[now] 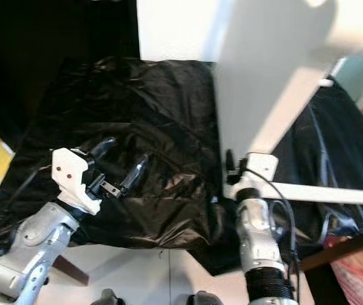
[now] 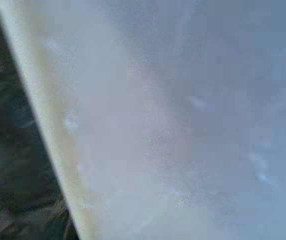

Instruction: Building children table

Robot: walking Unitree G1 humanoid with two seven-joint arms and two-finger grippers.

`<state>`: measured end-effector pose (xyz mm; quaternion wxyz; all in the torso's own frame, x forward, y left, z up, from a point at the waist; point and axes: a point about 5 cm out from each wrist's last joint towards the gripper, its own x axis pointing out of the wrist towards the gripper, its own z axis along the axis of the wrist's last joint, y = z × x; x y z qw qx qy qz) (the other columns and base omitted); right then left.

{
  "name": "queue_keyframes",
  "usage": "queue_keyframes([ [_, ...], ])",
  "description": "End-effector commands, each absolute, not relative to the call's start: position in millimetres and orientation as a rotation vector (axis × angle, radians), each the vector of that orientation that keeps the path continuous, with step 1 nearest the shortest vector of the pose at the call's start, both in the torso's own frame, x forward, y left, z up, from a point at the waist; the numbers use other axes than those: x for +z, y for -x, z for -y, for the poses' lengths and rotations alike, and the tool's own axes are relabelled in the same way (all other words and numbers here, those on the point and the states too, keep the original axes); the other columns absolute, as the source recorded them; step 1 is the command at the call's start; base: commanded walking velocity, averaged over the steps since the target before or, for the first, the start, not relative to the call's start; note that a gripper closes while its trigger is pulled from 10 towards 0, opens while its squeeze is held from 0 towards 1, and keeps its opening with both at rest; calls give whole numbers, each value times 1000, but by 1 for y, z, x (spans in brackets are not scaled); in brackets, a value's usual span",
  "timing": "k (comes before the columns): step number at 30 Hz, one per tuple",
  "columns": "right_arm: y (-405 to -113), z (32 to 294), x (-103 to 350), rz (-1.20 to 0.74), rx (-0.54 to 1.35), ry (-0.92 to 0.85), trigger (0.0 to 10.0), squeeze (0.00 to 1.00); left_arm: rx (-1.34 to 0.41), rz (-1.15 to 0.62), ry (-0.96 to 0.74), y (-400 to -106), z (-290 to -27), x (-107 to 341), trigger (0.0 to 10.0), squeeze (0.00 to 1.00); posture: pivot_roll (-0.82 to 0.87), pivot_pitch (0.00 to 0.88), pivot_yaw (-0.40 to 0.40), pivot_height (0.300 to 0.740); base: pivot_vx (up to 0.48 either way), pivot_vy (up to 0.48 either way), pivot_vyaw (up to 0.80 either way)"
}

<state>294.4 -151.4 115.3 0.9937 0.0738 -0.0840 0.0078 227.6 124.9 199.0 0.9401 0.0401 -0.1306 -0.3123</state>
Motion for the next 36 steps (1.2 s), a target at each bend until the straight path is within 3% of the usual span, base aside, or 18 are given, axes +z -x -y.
queue_keyframes([
  [1, -294, 114, 123, 193, 249, -160, 0, 0, -759, 258, -87, -221, -121, 201, 10000, 0, 81, 56, -114, 740, 0, 0, 0],
  [10, -298, 55, 134, 221, 490, -212, 0, 0, -754, 267, -84, -218, -121, 209, 10000, 0, 105, 52, -125, 740, 0, 0, 0],
  [11, -299, 52, 133, 221, 495, -212, 2353, 0, -753, 268, -84, -217, -121, 210, 10000, 0, 108, 52, -127, 740, 0, 0, 0],
  [12, -300, 49, 134, 218, 494, -214, 10000, 0, -751, 269, -83, -217, -121, 210, 10000, 0, 109, 50, -128, 740, 0, 0, 0],
  [19, -306, 53, 130, 209, 447, -196, 10000, 0, -774, 262, -76, -215, -112, 209, 10000, 0, 106, 50, -129, 740, 0, 0, 0],
  [20, -303, 56, 131, 217, 483, -199, 10000, 1000, -786, 256, -76, -214, -110, 208, 10000, 0, 104, 48, -128, 740, 0, 0, 0],
  [23, -297, 68, 131, 234, 517, -163, 10000, 1000, -815, 227, -103, -211, -105, 201, 10000, 0, 96, 47, -125, 740, 0, 0, 0],
  [24, -294, 75, 129, 230, 526, -149, 10000, 608, -827, 220, -105, -210, -103, 199, 10000, 0, 92, 47, -125, 740, 0, 0, 0],
  [25, -292, 79, 128, 224, 532, -137, 10000, 0, -835, 217, -106, -210, -101, 199, 10000, 0, 89, 45, -124, 740, 0, 0, 0],
  [36, -246, 134, 118, 148, 630, -7, 10000, 0, -908, 174, -125, -208, -95, 190, 10000, 0, 55, 37, -101, 740, 0, 0, 0],
])
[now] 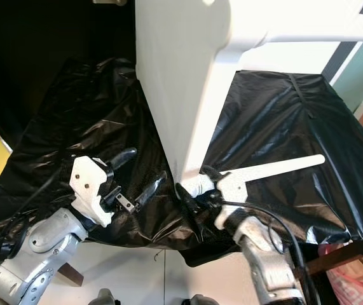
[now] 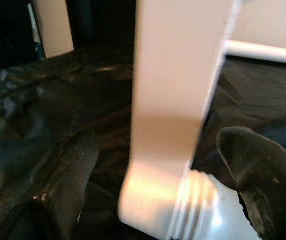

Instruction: Building children table

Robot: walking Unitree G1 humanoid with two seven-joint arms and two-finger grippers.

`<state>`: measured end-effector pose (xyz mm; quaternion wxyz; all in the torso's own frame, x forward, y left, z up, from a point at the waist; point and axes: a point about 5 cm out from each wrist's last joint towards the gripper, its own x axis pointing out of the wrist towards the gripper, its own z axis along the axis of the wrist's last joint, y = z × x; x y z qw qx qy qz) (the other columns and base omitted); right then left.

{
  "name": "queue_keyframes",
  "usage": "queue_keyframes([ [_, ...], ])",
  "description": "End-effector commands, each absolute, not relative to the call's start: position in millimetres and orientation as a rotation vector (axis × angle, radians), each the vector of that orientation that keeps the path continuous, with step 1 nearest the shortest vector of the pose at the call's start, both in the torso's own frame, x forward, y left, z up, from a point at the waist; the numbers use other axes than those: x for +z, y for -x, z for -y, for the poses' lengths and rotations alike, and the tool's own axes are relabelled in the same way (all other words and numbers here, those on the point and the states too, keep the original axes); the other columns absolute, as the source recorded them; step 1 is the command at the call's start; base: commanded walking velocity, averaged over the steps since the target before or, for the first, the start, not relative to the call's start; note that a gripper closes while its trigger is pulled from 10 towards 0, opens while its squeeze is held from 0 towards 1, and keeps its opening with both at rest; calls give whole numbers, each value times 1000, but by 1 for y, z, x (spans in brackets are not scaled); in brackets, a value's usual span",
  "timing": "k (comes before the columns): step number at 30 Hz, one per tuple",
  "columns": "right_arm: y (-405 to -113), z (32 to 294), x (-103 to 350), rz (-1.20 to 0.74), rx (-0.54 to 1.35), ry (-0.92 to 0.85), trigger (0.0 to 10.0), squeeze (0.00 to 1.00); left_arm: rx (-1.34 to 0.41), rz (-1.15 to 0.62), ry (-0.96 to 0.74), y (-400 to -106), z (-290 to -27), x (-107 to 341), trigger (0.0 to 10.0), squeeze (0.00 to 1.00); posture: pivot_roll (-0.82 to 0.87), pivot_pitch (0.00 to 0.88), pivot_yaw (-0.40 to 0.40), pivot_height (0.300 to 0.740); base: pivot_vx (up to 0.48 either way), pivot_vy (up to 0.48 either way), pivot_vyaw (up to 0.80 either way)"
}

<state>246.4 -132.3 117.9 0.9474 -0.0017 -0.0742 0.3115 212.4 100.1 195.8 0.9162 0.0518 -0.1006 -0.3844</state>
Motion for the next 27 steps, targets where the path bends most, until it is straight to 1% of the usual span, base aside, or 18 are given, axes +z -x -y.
queue_keyframes([
  [1, -239, 143, 117, 128, 647, 16, 10000, 0, -913, 166, -137, -208, -96, 188, 10000, 0, 49, 38, -95, 740, 0, 0, 0],
  [5, -223, 161, 112, 51, 712, 79, 10000, 0, -927, 159, -153, -208, -95, 187, 10000, 0, 38, 36, -85, 740, 0, 0, 0],
  [6, -219, 170, 112, 35, 698, 94, 10000, 0, -929, 159, -160, -209, -95, 187, 10000, 0, 37, 35, -82, 740, 0, 0, 0],
  [9, -219, 178, 115, 32, 659, 133, 10000, 0, -929, 161, -167, -209, -96, 187, 10000, 0, 36, 36, -80, 740, 0, 0, 0],
  [11, -225, 199, 112, 10, 566, 164, 10000, 0, -928, 158, -160, -209, -98, 188, 10000, 0, 37, 37, -75, 740, 0, 0, 0],
  [12, -229, 203, 114, 17, 533, 172, 10000, 0, -928, 153, -163, -210, -98, 188, 10000, 0, 39, 38, -75, 740, 0, 0, 0],
  [20, -242, 209, 114, 23, 442, 158, 10000, 0, -930, 130, -200, -211, -99, 183, 10000, 0, 47, 38, -73, 740, 0, 0, 0],
  [27, -256, 195, 110, 22, 455, 127, 10000, 0, -925, 138, -195, -210, -101, 182, 10000, 0, 52, 42, -74, 740, 0, 0, 0],
])
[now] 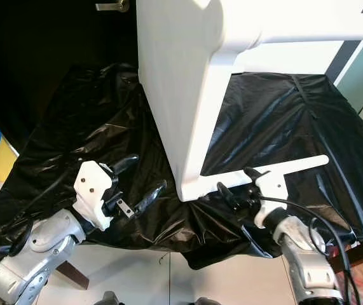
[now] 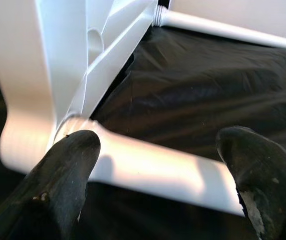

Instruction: Building children table

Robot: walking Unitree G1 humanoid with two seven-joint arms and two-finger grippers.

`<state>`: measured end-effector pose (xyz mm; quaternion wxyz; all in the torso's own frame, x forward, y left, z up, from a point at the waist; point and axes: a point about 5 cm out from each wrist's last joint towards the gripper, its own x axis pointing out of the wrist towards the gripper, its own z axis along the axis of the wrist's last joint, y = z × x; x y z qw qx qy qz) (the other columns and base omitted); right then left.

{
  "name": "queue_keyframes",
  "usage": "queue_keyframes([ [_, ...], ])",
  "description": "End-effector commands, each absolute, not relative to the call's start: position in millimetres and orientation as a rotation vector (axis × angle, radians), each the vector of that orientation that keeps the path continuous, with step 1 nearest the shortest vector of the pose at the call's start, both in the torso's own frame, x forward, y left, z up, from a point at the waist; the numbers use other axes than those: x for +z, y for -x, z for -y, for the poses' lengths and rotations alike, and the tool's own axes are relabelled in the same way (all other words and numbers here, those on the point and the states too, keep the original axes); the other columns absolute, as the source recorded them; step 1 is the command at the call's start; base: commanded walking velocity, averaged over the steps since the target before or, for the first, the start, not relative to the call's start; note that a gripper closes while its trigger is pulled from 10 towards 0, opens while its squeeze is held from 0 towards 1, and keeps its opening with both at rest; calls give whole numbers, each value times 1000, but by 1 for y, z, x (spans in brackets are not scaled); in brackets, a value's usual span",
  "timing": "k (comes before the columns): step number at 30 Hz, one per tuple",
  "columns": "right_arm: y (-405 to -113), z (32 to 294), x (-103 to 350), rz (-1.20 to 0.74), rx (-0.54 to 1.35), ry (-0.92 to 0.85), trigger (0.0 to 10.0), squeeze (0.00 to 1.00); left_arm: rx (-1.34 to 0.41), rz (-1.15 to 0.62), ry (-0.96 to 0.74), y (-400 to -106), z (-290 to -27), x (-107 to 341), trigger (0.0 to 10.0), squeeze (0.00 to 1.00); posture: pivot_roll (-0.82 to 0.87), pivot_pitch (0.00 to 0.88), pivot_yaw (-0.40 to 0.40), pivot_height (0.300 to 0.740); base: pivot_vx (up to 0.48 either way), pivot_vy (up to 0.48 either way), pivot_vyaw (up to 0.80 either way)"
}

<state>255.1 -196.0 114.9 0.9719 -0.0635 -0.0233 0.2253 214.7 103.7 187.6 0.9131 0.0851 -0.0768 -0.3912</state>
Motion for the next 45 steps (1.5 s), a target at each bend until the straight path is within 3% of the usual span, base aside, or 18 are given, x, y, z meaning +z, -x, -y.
queue_keyframes([
  [1, -261, 190, 109, 24, 454, 121, 10000, 0, -923, 137, -196, -210, -101, 182, 10000, 0, 54, 43, -77, 740, 0, 0, 0],
  [18, -282, 154, 98, 0, 479, 77, 10000, 0, -903, 143, -193, -211, -100, 183, 10000, 0, 67, 50, -99, 740, 0, 0, 0],
  [32, -286, 112, 95, 5, 638, 62, 10000, 0, -943, 79, -201, -204, -108, 178, 10000, 0, 75, 56, -102, 740, 0, 0, 0],
  [38, -291, 94, 98, 15, 681, 43, 10000, 0, -898, 70, -234, -210, -119, 179, 10000, 0, 80, 56, -104, 740, 0, 0, 0],
  [45, -297, 74, 99, 24, 709, 25, 10000, 0, -729, 91, -305, -227, -132, 183, 10000, 0, 94, 52, -108, 740, 0, 0, 0],
])
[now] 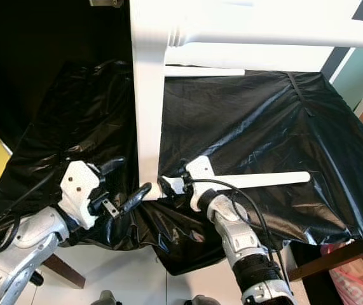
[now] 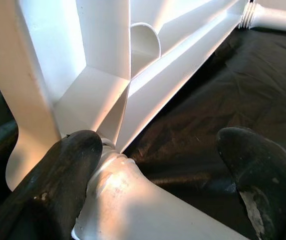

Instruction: Building children table

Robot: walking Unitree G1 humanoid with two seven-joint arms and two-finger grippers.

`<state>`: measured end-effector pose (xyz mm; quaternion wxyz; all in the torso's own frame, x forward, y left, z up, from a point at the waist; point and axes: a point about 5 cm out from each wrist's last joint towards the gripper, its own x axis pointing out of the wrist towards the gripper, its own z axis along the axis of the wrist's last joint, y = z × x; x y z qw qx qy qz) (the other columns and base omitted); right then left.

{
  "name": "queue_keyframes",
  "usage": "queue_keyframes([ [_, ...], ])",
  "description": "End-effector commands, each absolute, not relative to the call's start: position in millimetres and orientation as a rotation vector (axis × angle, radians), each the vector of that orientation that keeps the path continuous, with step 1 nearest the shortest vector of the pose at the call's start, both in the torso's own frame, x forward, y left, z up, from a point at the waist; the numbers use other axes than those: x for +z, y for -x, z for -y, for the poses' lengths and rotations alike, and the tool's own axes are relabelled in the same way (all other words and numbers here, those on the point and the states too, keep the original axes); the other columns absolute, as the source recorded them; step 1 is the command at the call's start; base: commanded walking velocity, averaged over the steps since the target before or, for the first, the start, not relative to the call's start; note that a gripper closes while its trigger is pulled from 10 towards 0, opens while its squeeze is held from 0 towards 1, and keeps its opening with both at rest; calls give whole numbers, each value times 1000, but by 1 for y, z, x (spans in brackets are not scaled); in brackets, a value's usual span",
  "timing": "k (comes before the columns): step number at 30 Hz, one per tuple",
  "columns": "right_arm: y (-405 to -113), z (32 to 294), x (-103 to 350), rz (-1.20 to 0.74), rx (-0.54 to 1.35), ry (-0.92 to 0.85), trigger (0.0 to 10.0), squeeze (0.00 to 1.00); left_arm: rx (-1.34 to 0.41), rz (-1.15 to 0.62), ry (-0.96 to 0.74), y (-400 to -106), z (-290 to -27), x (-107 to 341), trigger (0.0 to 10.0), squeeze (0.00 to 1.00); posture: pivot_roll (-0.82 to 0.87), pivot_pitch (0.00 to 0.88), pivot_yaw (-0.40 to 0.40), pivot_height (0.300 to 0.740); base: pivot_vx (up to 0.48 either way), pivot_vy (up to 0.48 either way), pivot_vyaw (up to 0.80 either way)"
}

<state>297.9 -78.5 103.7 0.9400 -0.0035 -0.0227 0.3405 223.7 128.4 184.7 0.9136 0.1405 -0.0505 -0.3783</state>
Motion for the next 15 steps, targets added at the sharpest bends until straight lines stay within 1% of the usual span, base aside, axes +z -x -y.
queue_keyframes([
  [1, -299, 72, 99, 25, 710, 23, 10000, 0, -701, 85, -304, -229, -133, 183, 10000, 0, 98, 50, -110, 740, 0, 0, 0],
  [11, -302, 51, 100, 30, 740, -14, 10000, 0, -601, 68, -270, -235, -132, 184, 10000, 0, 103, 50, -116, 740, 0, 0, 0],
  [15, -305, 38, 101, 37, 761, -23, 10000, 0, -561, 58, -238, -238, -132, 183, 10000, 0, 107, 48, -118, 740, 0, 0, 0],
])
